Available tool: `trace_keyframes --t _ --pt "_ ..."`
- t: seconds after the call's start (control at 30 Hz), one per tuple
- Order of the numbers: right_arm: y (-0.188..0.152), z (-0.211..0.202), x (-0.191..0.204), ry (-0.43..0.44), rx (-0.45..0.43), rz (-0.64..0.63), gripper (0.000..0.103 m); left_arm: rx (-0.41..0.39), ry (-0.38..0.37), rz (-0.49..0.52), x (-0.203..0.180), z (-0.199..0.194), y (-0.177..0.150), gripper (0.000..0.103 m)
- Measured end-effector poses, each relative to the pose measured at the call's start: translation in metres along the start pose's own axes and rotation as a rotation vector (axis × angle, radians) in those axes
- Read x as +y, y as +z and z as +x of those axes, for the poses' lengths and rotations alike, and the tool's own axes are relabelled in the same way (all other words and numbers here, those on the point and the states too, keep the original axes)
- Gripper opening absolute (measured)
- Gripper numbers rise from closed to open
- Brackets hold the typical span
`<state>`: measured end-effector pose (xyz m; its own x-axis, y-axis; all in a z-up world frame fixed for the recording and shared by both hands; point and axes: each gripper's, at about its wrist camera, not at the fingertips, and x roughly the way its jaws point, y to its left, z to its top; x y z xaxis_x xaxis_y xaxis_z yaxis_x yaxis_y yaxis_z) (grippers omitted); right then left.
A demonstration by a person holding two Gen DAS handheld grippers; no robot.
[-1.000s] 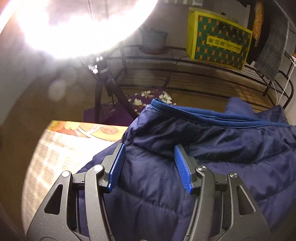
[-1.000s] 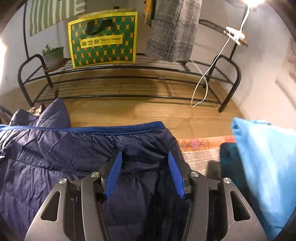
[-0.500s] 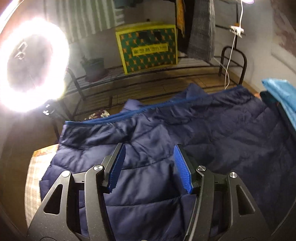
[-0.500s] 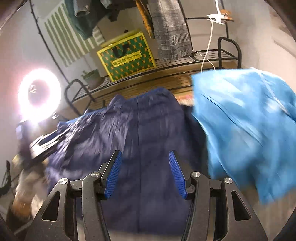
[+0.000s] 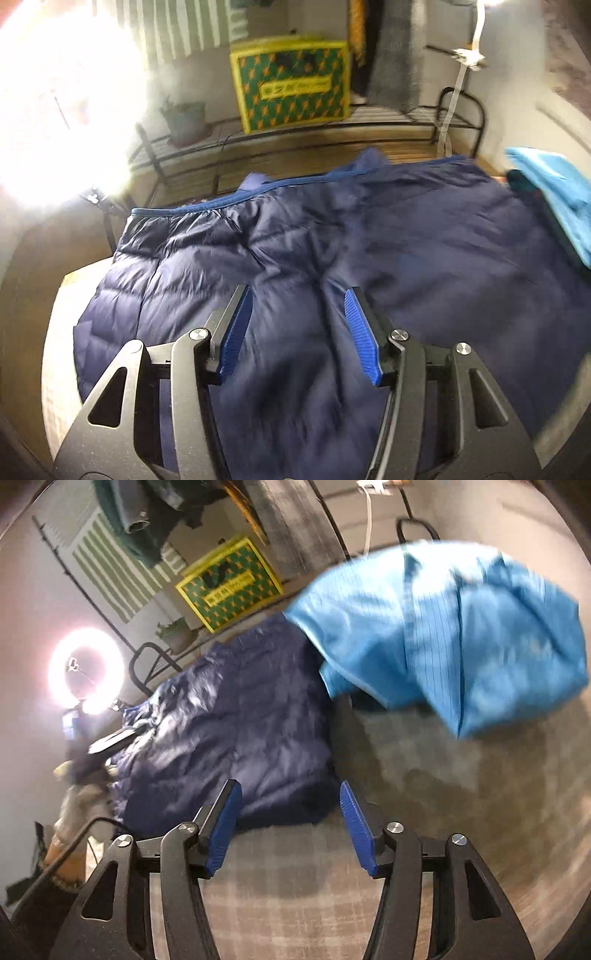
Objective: Fold large clothes
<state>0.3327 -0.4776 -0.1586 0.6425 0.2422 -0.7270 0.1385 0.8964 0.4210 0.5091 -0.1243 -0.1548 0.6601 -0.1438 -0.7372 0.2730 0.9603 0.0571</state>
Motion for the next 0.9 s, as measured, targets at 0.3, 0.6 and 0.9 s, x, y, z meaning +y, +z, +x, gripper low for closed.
trace_keyframes --t 0.3,0.6,0.9 --pt "-0.017 0.043 -0.025 0.085 0.044 0.221 0.062 0.045 -0.028 0.031 -0.033 -0.017 -0.053 0.054" --pt "-0.009 0.063 -0.017 0.112 0.018 0.321 0.066 0.009 -0.028 0.025 -0.034 -0.008 -0.073 0.054" --pt "0.002 0.077 0.0 -0.001 0.056 0.299 0.038 0.029 -0.106 0.001 -0.034 -0.04 -0.091 0.054"
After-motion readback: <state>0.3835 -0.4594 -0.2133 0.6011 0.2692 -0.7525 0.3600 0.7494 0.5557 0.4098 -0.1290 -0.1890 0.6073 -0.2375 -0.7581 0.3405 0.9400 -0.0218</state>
